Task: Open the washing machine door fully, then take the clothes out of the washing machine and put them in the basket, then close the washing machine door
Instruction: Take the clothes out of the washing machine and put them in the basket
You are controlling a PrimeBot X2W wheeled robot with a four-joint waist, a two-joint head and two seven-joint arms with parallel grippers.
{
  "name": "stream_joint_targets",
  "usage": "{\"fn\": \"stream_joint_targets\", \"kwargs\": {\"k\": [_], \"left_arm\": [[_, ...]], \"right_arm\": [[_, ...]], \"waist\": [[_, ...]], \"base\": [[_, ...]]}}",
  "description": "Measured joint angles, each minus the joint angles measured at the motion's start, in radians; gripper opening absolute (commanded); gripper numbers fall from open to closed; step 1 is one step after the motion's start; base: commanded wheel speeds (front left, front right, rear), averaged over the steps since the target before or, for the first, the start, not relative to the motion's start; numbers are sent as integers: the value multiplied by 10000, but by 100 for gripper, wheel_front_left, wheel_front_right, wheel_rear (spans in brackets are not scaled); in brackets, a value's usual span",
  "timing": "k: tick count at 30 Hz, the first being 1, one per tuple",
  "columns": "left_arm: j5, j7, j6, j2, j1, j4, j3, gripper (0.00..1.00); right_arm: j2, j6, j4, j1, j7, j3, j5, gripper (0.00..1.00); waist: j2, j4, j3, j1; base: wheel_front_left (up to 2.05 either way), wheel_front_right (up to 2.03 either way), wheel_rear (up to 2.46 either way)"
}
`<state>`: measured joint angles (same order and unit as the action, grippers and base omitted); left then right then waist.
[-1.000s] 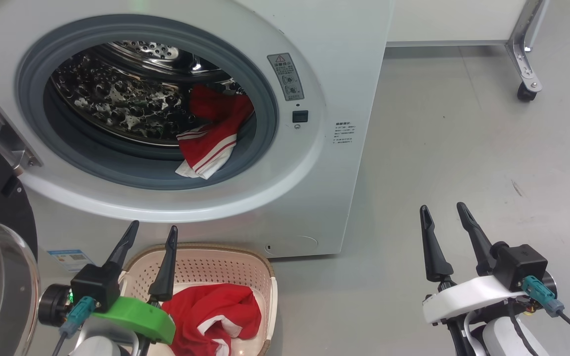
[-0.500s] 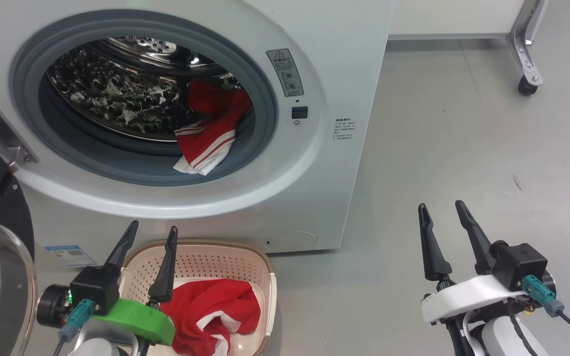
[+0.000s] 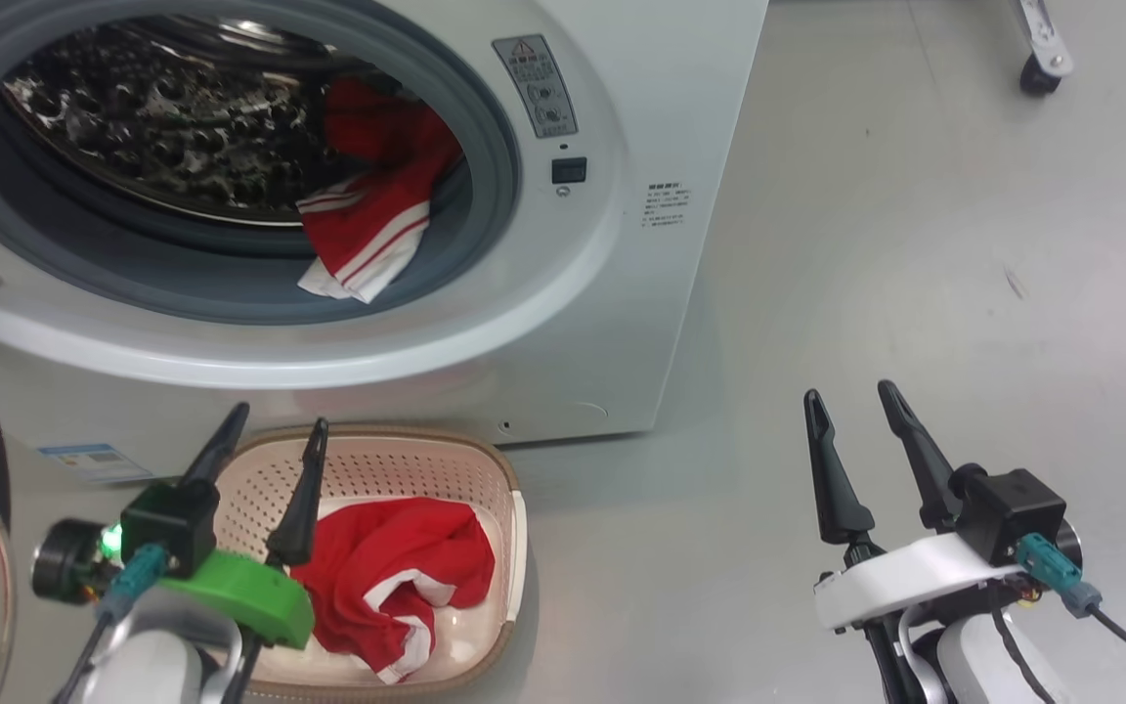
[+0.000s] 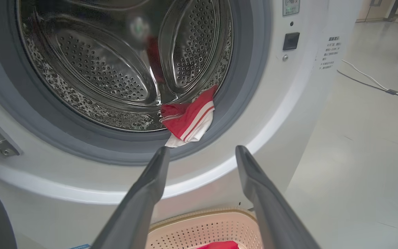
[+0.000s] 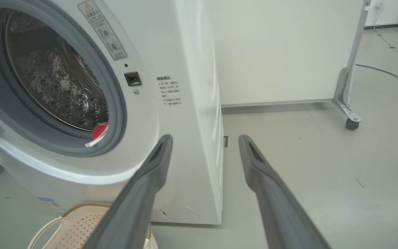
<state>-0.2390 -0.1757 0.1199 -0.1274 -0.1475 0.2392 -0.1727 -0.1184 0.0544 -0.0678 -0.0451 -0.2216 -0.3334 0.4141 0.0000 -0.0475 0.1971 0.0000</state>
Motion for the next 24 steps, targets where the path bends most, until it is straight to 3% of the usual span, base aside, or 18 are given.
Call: {"fn": "stream_joint_targets", "kwargs": {"k": [14, 24], "left_arm": [[245, 1639, 12, -974, -2435, -288, -265, 100], [-244, 3037, 42, -1674, -4085, 523, 48, 100]], "right_arm": [[176, -36, 247, -802, 6, -194, -46, 100], [332, -171, 96, -1369, -25, -341, -46, 100]], "waist": [[0, -623, 1580, 0], [0, -1433, 2530, 0]], "base": [[0, 0, 0], [0, 0, 0]]}}
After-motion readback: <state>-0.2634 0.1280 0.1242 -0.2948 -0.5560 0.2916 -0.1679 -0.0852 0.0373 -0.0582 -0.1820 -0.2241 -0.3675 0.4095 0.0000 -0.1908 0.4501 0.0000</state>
